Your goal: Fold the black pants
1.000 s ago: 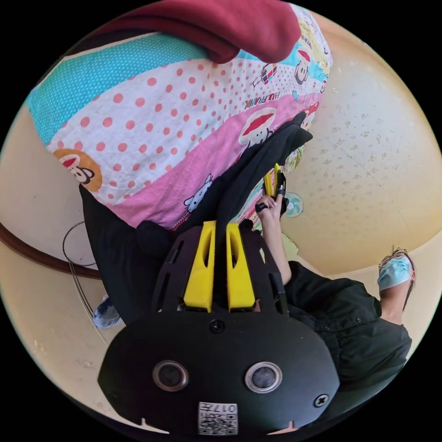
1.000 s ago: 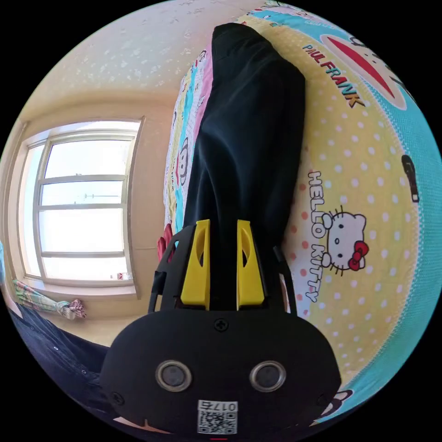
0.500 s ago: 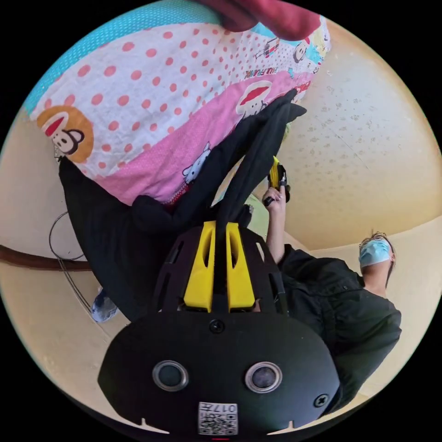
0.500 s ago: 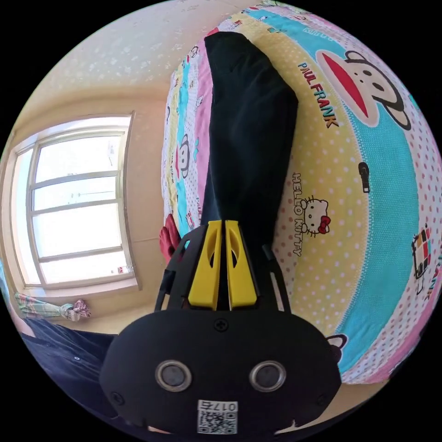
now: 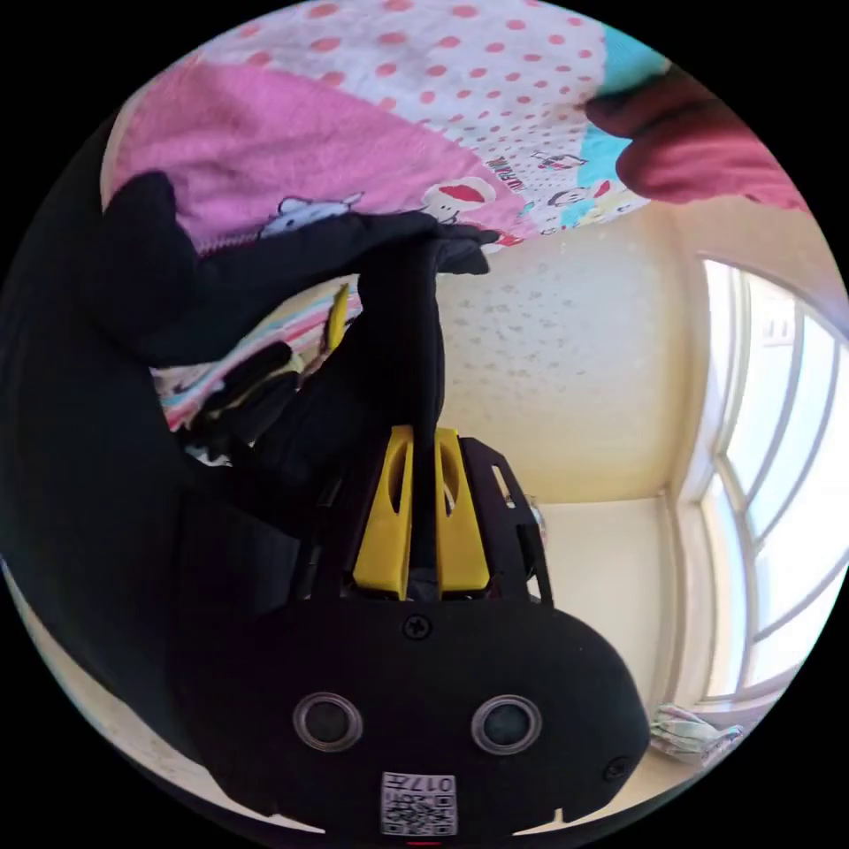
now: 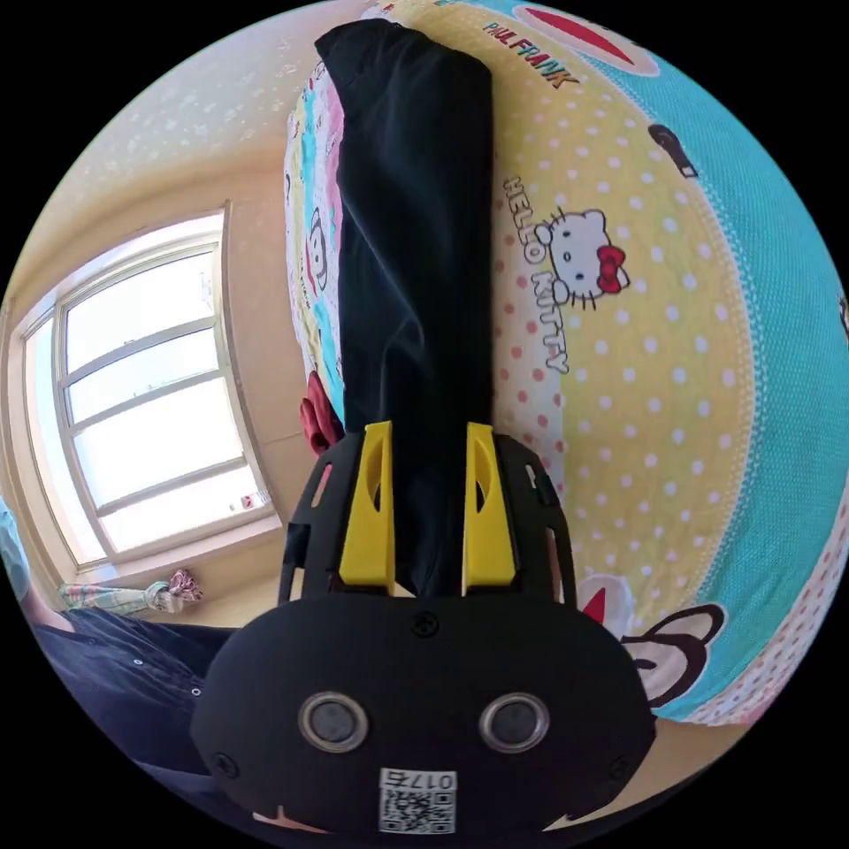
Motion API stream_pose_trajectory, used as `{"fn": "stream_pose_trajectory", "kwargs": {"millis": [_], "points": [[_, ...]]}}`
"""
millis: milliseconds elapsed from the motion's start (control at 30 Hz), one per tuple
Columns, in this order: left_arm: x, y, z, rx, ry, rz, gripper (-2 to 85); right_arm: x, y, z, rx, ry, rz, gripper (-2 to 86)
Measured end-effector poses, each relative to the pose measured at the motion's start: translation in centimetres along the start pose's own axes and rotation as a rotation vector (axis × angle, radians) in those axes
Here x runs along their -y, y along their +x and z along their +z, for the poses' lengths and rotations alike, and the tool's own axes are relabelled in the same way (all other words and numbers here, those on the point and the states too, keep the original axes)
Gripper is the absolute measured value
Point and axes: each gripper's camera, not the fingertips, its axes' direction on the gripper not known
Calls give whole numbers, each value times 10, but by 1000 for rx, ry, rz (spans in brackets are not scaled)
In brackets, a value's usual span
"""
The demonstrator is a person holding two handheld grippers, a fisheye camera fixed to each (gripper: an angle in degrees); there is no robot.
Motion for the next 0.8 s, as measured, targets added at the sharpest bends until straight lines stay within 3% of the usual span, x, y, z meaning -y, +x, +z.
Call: {"fn": "stream_pose_trajectory", "kwargs": {"millis": [67,133,200,267,300,333,400,500,633,800], "points": [[-10,-5,5,8,-2,2,41,-11,16,4,183,-52,7,111],[-19,-6,5,42,14,4,41,-23,47,2,523,-39,70,105],[-27,-12,4,-54,55,19,41,-30,65,5,723,-44,99,113],[-30,-14,3,-90,75,26,41,-36,68,8,822,-91,64,122],[-30,-11,2,-23,78,44,41,-40,60,10,836,-147,18,124],[-29,-8,2,39,77,57,41,-46,46,13,804,-220,-45,123],[-25,7,3,357,47,118,42,-58,25,16,670,-322,-120,111],[-15,11,6,623,-3,151,43,-75,21,9,516,-348,-140,54],[-9,3,8,732,-36,219,44,-90,40,-3,477,-339,-53,42],[7,-21,-5,1205,-63,253,55,-87,91,21,296,-325,211,44]]}}
